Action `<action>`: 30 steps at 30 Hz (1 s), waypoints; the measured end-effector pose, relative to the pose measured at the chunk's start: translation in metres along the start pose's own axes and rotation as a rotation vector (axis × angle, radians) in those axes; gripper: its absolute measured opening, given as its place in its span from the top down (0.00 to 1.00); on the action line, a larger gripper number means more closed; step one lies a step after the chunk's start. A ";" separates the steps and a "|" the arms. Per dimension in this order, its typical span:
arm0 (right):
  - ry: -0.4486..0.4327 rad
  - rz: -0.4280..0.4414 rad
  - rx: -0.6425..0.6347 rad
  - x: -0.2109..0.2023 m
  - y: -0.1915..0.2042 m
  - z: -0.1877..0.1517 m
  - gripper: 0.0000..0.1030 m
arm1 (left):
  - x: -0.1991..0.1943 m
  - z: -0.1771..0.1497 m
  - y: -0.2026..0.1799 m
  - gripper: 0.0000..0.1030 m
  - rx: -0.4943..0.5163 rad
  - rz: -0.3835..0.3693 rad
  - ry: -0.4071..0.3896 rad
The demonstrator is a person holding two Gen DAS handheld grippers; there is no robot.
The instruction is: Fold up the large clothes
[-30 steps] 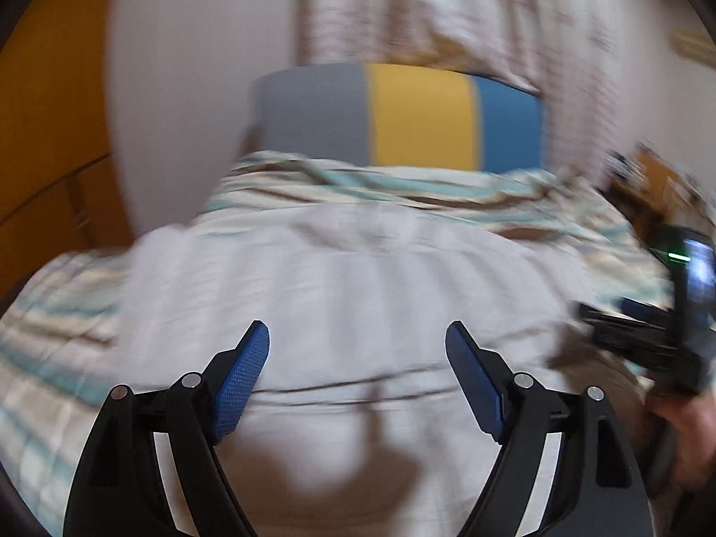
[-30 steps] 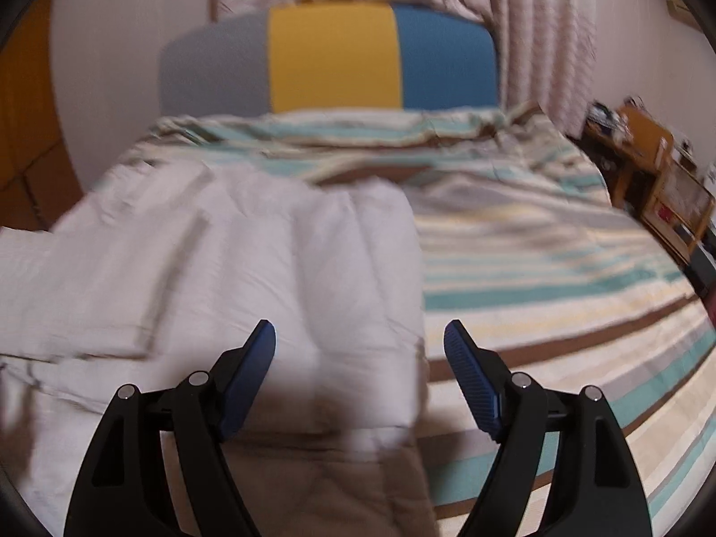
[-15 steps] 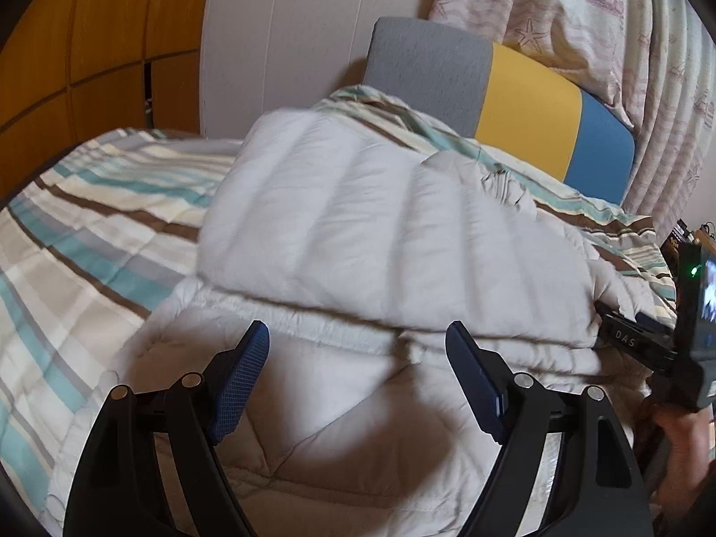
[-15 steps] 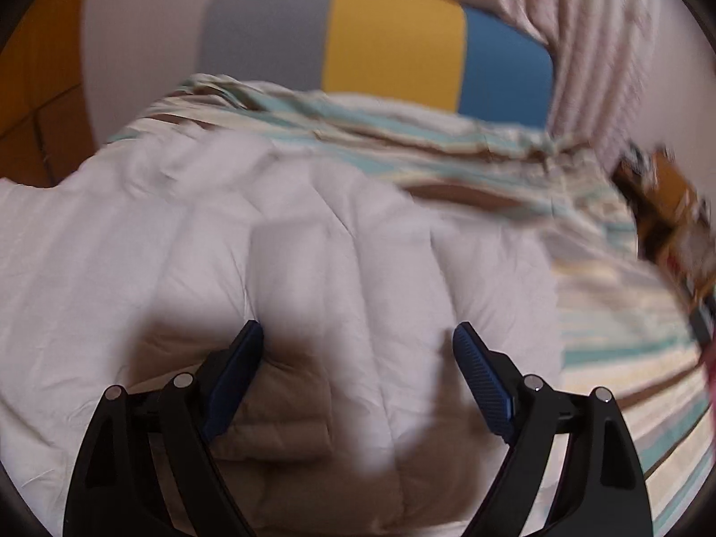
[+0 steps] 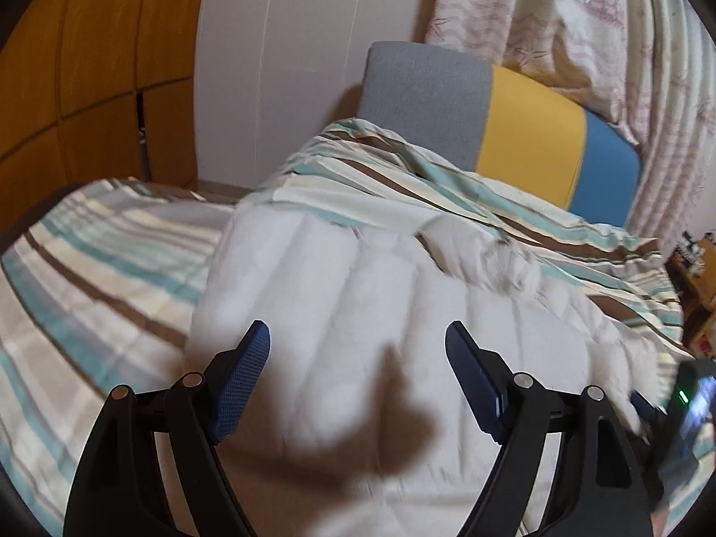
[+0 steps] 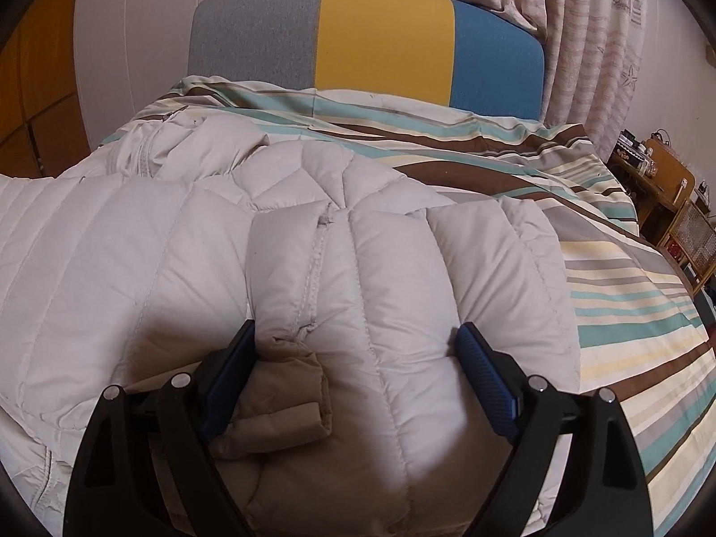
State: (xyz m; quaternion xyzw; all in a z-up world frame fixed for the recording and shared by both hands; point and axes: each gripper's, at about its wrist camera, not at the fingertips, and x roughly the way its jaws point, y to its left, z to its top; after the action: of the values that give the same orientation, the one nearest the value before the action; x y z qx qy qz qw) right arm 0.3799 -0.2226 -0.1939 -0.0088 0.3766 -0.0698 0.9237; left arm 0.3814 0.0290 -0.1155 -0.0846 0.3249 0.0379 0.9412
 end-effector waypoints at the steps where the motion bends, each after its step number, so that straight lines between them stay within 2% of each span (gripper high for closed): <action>1: -0.001 0.001 0.001 0.000 0.000 0.000 0.15 | 0.007 0.004 0.000 0.23 0.003 0.011 0.006; 2: 0.000 0.003 0.003 0.000 0.000 0.000 0.15 | 0.016 0.009 0.001 0.29 0.007 0.028 0.016; 4: 0.001 0.006 0.005 0.001 0.001 0.000 0.15 | 0.038 0.017 0.004 0.31 0.016 0.074 0.051; 6: 0.002 0.010 0.007 0.001 0.000 0.000 0.14 | 0.059 0.019 0.011 0.39 0.015 0.125 0.084; 8: 0.002 0.013 0.007 0.001 0.000 0.001 0.14 | 0.081 0.016 0.023 0.39 0.003 0.163 0.147; 10: 0.002 0.021 0.004 0.000 0.001 0.001 0.12 | 0.102 0.006 0.035 0.39 -0.016 0.162 0.207; 15: 0.006 0.022 -0.012 0.002 0.003 0.001 0.11 | 0.111 -0.009 0.043 0.39 -0.018 0.145 0.174; 23: 0.007 0.018 -0.016 0.004 0.003 0.000 0.10 | 0.108 -0.009 0.043 0.39 -0.017 0.127 0.165; 25: 0.006 0.020 -0.014 0.004 0.003 0.000 0.10 | 0.099 -0.008 0.037 0.34 0.037 0.154 0.163; 27: 0.006 0.018 -0.015 0.004 0.003 0.000 0.10 | 0.086 -0.006 0.031 0.17 0.100 0.197 0.137; 28: 0.005 0.017 -0.016 0.004 0.002 0.000 0.10 | 0.076 -0.004 0.031 0.14 0.115 0.218 0.100; 30: 0.005 0.016 -0.017 0.003 0.002 0.000 0.10 | 0.064 0.001 0.034 0.13 0.095 0.200 0.058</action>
State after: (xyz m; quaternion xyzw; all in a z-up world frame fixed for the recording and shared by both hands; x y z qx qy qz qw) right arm 0.3821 -0.2211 -0.1965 -0.0134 0.3794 -0.0593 0.9232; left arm 0.4284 0.0640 -0.1589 -0.0081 0.3601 0.1138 0.9259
